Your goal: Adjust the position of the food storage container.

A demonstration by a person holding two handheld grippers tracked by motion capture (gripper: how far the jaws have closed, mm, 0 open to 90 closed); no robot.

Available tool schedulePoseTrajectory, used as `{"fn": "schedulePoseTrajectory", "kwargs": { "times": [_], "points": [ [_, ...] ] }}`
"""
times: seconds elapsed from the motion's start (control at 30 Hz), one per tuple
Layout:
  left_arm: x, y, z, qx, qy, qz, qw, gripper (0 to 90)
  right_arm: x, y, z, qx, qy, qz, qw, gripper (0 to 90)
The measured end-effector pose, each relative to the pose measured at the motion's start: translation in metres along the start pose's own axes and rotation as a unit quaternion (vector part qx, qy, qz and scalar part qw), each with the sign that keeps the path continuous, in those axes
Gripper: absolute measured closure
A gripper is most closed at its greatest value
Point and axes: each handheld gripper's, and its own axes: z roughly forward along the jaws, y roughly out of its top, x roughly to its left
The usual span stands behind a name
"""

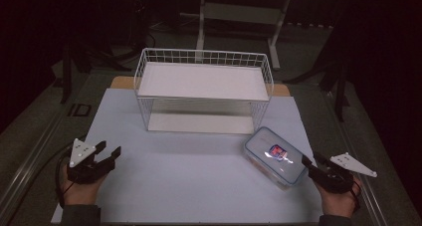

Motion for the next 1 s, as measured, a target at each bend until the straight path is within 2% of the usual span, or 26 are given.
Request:
{"fn": "schedulePoseTrajectory", "kwargs": {
  "times": [0.13, 0.17, 0.23, 0.33, 0.43, 0.5, 0.6, 0.77, 0.9, 0.93, 1.0],
  "points": [
    [0.002, 0.000, 0.000, -0.004, 0.003, -0.005, 1.0000, 44.4, 0.001, -0.001, 0.001, 0.008, 0.003, 0.011, 0.9999, 51.5],
    [0.003, 0.000, 0.003, 0.002, 0.000, -0.006, 1.0000, 44.4, -0.005, -0.004, 0.001, 0.017, -0.002, 0.039, 0.9991, 57.2],
    [0.002, -0.001, 0.004, 0.004, 0.000, -0.005, 1.0000, 44.4, -0.007, -0.005, 0.001, 0.017, -0.001, 0.047, 0.9987, 59.8],
    [0.001, -0.001, 0.005, 0.007, 0.004, 0.001, 1.0000, 44.4, -0.018, -0.010, -0.001, 0.028, -0.001, 0.088, 0.9957, 75.0],
    [0.000, -0.001, 0.004, 0.003, 0.003, 0.001, 1.0000, 44.7, -0.026, -0.015, 0.000, 0.045, -0.004, 0.105, 0.9934, 89.5],
    [0.000, -0.001, 0.004, 0.001, 0.001, 0.003, 1.0000, 44.7, -0.028, -0.016, 0.003, 0.056, -0.003, 0.114, 0.9920, 89.7],
    [-0.001, -0.001, 0.005, 0.003, -0.001, 0.006, 1.0000, 44.9, -0.028, -0.017, 0.008, 0.075, -0.006, 0.108, 0.9913, 89.8],
    [-0.003, 0.000, 0.006, 0.003, -0.004, 0.013, 0.9999, 45.3, -0.030, -0.016, 0.011, 0.074, -0.007, 0.118, 0.9902, 89.8],
    [-0.005, 0.000, 0.008, 0.005, -0.003, 0.019, 0.9998, 45.3, -0.031, -0.016, 0.014, 0.085, -0.020, 0.118, 0.9892, 89.9],
    [-0.005, 0.000, 0.008, 0.005, -0.003, 0.020, 0.9998, 45.3, -0.031, -0.016, 0.016, 0.087, -0.024, 0.126, 0.9879, 89.9],
    [-0.006, -0.001, 0.008, 0.005, -0.002, 0.022, 0.9997, 45.3, -0.030, -0.015, 0.016, 0.087, -0.024, 0.127, 0.9877, 89.9]
  ]
}}
